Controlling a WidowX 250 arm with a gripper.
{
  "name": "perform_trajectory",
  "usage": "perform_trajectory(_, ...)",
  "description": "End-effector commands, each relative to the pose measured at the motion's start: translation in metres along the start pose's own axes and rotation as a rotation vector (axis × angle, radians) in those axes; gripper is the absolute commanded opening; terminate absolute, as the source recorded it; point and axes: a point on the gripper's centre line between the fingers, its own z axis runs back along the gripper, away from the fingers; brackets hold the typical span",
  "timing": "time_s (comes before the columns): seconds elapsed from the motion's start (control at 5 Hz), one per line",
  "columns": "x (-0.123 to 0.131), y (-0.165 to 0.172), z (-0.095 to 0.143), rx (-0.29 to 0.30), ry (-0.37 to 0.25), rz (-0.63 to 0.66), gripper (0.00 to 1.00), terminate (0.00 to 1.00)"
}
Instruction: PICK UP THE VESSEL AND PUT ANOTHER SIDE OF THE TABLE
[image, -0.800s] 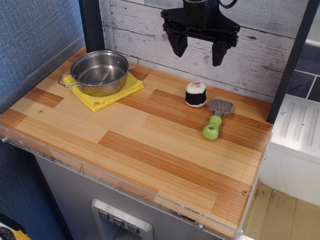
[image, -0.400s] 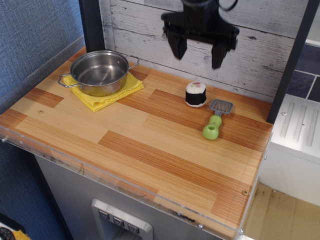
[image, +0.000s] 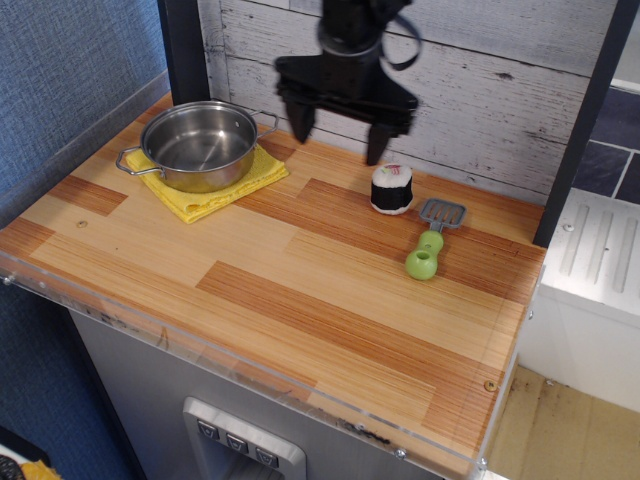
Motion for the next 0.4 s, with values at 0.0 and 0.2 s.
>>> perform_trajectory(0.0,0.012,0.033,0.008,0.087,-0.057,0.061,1.0,0.0)
perform_trajectory(0.2,0.011,0.044,0.003,0.138,-0.053,0.063,1.0,0.0)
